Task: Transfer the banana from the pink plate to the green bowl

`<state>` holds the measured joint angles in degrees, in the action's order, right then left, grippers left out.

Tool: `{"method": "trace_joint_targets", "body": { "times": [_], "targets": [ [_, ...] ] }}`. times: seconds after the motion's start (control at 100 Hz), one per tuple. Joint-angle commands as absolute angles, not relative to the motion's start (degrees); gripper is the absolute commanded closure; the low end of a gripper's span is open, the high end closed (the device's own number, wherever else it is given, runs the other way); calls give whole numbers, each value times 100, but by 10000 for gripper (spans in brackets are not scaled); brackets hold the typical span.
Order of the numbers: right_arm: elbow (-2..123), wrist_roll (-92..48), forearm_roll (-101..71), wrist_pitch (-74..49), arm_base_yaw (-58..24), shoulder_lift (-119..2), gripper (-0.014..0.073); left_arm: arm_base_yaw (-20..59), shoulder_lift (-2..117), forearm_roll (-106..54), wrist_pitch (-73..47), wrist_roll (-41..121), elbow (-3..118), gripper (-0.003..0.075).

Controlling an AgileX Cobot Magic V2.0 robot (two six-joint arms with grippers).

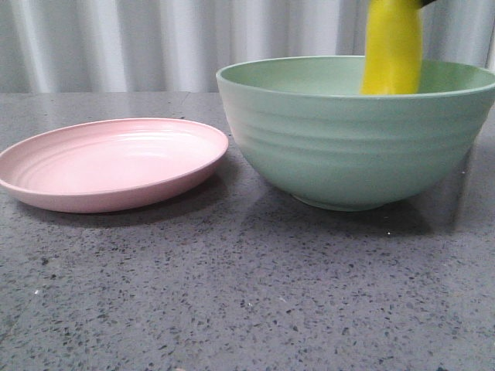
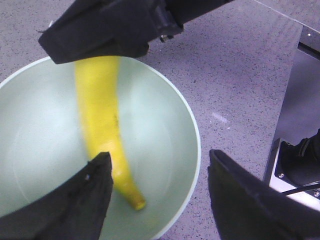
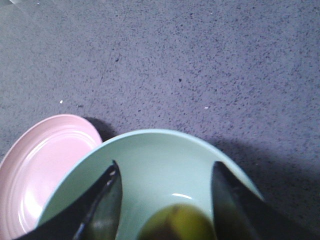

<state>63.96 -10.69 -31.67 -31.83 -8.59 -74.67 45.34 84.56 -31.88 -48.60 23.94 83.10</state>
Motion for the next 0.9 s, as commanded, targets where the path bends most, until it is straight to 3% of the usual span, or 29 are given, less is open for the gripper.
{"method": "trace_joint_targets", "body": {
  "times": [0.0,0.34,0.42,0.61,0.89],
  "targets": [
    [6609,-1145,-3257,-2886,-869,-7315,257,4566,8246,-3361,-4591,2395,8516,332],
    [6620,-1145,-3029,-2845,-869,-7188,263,4566,8233,-3361,-4591,2395,8516,339],
    [6620,-1145,-2959,-2962,-869,-7100,323,4566,8223,-3361,-4555,2395,8516,421],
    [6620,-1145,-2466,-3242,-869,-6818,664,4553,8185,-3361,-4578,2395,8516,743],
    [6184,-1428,-2184,-3054,-869,-6000,657,4553,7862,-3348,-4523,2712,8468,741]
  ]
}}
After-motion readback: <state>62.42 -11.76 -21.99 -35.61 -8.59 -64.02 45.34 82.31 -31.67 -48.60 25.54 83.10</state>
